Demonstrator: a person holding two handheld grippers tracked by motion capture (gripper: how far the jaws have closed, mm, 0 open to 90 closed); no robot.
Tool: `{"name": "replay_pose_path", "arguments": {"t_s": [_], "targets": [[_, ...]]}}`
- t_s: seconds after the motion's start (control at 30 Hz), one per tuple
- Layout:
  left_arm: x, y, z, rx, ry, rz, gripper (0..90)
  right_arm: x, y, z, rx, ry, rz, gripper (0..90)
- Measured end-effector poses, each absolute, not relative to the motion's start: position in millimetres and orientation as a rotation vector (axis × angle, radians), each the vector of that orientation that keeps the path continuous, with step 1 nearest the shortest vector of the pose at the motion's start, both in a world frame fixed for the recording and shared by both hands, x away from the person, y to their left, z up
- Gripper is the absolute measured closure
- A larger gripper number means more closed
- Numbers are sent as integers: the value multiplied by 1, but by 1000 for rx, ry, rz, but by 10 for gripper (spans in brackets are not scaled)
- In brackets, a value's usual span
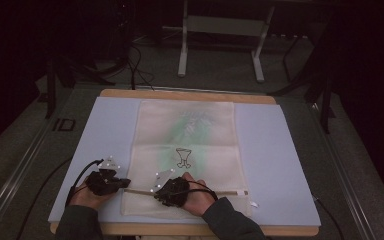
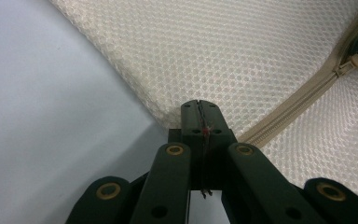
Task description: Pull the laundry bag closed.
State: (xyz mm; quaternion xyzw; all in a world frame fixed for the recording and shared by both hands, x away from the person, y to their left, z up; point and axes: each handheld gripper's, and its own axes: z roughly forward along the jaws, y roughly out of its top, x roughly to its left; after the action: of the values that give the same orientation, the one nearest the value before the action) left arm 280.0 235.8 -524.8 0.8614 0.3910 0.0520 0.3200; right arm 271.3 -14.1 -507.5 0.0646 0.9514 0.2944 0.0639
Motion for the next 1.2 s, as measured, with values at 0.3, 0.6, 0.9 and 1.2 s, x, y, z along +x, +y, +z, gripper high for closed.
{"name": "replay_pose_path", "arguments": {"t_s": [0.3,0.6,0.9,1.2], "targets": [[280,236,-525,2263,1028,135,897,273,-21,-509,215,2880,904,823],[280,236,-525,2264,1029,137,897,274,-26,-509,223,2878,910,823],[280,236,-525,2263,1030,137,897,274,-31,-509,230,2882,905,823],[280,236,-525,2263,1030,137,897,275,-35,-508,230,2884,898,823]]}}
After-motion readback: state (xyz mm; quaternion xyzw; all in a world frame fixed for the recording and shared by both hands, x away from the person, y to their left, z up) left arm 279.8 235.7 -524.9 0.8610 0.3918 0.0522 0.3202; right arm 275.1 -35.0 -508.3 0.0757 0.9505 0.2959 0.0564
